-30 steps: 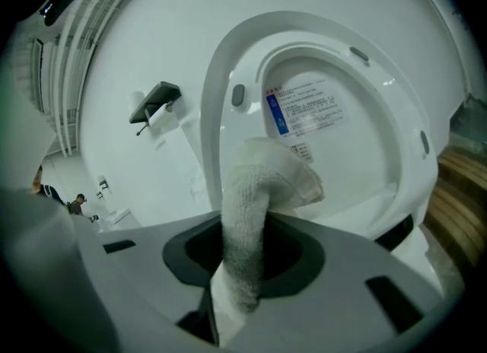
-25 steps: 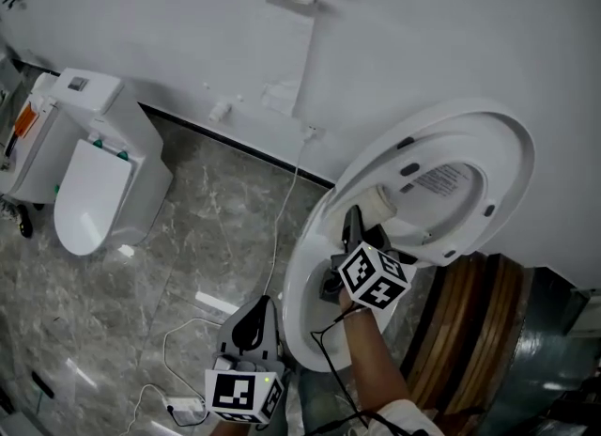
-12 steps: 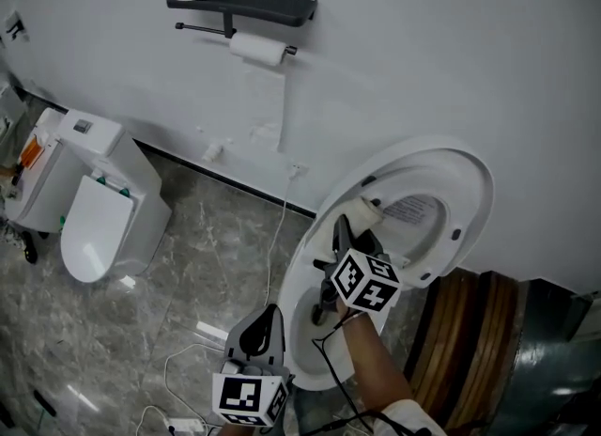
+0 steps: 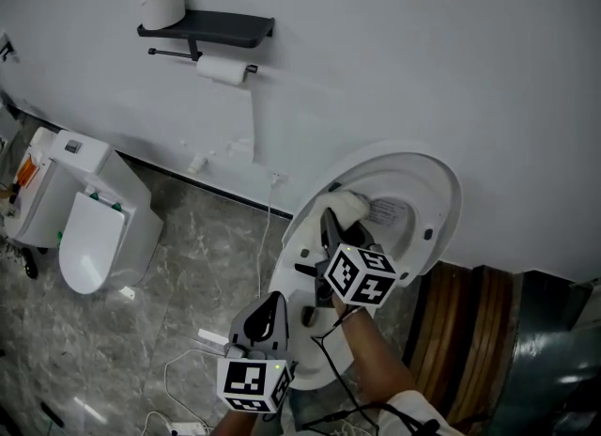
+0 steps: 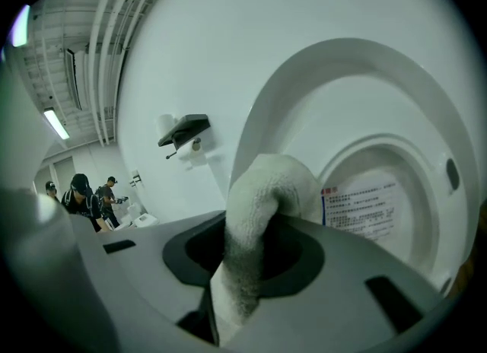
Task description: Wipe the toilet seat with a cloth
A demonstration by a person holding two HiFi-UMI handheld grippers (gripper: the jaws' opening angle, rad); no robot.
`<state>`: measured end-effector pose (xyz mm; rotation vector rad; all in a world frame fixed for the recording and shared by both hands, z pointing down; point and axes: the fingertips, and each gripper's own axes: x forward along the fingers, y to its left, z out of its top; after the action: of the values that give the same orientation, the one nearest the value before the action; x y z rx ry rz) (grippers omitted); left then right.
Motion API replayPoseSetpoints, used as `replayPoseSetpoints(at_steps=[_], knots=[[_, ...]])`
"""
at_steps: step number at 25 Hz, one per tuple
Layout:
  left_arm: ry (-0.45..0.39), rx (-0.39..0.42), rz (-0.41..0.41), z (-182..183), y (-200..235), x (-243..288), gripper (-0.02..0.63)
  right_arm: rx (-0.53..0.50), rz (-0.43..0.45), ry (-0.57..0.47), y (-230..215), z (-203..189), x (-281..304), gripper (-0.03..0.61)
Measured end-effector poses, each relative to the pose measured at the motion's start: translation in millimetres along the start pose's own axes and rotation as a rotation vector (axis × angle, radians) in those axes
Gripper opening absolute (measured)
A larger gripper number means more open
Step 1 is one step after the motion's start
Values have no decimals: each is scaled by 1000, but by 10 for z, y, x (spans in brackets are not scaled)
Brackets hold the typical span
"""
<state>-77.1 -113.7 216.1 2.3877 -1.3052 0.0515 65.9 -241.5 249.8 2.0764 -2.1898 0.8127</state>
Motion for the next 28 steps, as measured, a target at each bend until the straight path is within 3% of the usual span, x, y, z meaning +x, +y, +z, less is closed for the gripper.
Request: replayPoseSetpoints(at_steps=[16, 28], knots=[[26, 20, -110, 82, -802, 441, -3, 78, -7, -86, -668, 744, -324, 101], [47, 48, -169, 48, -1225, 656, -3, 185, -87, -159, -1407, 900, -776, 103]])
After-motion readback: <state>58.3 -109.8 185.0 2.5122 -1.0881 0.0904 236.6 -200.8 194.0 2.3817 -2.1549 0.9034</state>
